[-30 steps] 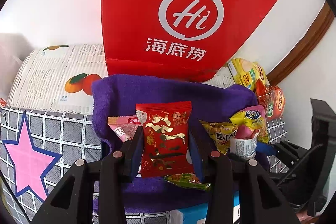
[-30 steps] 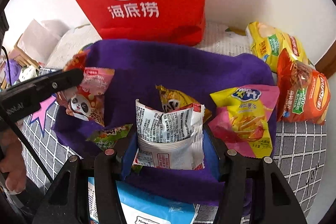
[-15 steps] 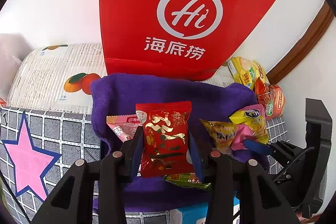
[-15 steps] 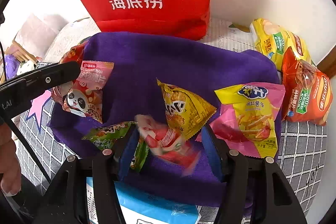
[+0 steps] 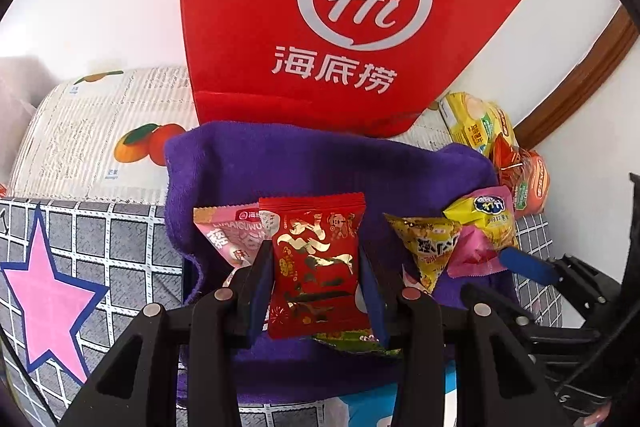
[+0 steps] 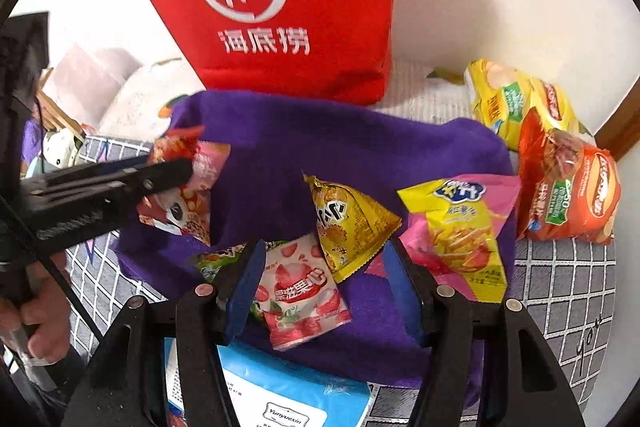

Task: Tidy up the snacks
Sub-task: 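Lower both packs onto the towel and open both tools, then withdraw both tools from the towel back toward the remaining snacks, then grasp the red-white stick candy pack with the left tool while the right tool grasps the pink pastry pack, then carry the stick candy pack and pink pastry pack over the purple towel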

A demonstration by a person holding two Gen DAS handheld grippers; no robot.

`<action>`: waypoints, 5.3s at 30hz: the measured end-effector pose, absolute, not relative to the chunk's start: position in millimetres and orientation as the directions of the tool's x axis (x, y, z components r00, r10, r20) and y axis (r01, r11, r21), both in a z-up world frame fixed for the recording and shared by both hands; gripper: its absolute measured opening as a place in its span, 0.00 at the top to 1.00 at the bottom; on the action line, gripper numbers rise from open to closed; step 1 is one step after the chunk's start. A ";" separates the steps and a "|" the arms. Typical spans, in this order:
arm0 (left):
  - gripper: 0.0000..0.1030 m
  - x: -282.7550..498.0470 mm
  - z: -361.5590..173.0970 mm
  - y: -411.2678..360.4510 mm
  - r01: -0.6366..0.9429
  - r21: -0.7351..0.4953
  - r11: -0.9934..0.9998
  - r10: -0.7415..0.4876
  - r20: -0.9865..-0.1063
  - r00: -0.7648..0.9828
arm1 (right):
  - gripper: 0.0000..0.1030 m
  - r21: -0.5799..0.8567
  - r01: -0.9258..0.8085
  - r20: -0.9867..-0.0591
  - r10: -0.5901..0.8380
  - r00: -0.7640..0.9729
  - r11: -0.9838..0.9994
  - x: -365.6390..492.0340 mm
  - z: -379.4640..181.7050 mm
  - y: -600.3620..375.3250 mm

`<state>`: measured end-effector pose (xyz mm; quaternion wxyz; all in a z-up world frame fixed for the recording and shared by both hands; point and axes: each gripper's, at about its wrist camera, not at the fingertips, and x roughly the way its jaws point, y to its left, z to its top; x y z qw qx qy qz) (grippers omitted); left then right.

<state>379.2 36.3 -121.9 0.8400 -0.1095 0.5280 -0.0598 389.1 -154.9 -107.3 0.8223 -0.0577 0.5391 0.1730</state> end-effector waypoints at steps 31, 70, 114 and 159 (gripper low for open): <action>0.45 339.6 -61.3 15.3 0.064 -0.166 0.984 -0.176 -0.839 0.515 | 0.41 0.023 -0.260 -0.803 0.173 0.571 0.965 328.3 -39.5 -172.2; 0.41 162.7 -121.6 37.3 0.131 -0.096 0.987 -0.146 -0.881 0.450 | 0.59 0.020 -0.371 -0.842 0.216 0.495 0.929 152.8 -183.3 -199.2; 0.80 128.6 -173.9 -50.2 0.367 -0.091 0.926 -0.234 -0.901 0.366 | 0.57 0.123 -0.076 -0.771 0.143 0.620 0.990 137.6 -189.3 -272.8; 0.80 315.4 -46.5 17.3 0.124 -0.272 0.954 -0.292 -0.758 0.583 | 0.59 0.157 -0.219 -0.727 0.263 0.634 0.963 340.4 -22.4 -199.3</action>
